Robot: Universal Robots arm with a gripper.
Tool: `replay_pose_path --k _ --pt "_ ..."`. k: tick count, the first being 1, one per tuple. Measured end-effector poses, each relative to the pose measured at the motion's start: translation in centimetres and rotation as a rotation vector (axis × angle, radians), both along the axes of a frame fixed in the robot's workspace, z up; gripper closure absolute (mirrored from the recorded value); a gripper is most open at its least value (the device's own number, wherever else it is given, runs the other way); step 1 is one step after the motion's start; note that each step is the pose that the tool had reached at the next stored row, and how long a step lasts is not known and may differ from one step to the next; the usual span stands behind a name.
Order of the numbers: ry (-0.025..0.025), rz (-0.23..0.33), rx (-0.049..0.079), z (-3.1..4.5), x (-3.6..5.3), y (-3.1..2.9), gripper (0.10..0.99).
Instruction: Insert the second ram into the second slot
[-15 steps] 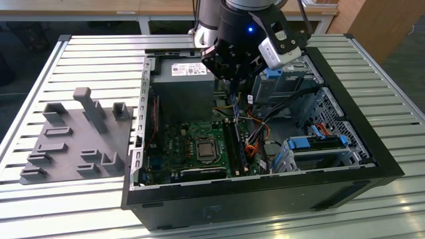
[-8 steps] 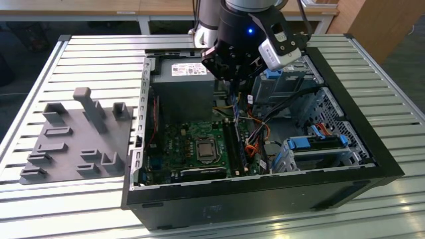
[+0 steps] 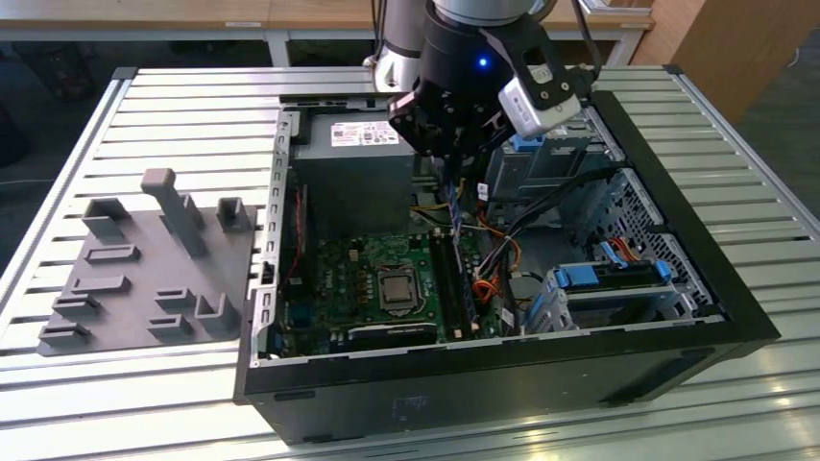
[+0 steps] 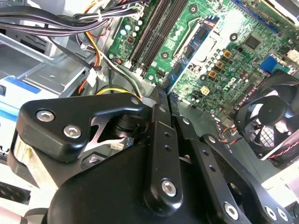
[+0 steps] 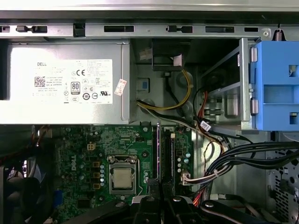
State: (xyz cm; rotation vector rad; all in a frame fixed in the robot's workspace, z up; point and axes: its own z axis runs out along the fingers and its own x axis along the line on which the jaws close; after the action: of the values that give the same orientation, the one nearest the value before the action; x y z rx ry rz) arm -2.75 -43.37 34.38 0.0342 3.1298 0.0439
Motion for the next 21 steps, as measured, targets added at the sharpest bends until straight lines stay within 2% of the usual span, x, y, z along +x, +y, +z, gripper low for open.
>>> replay_pose_path --k 21 --pt "0.0 0.0 0.0 -0.48 0.0 -0.15 0.953"
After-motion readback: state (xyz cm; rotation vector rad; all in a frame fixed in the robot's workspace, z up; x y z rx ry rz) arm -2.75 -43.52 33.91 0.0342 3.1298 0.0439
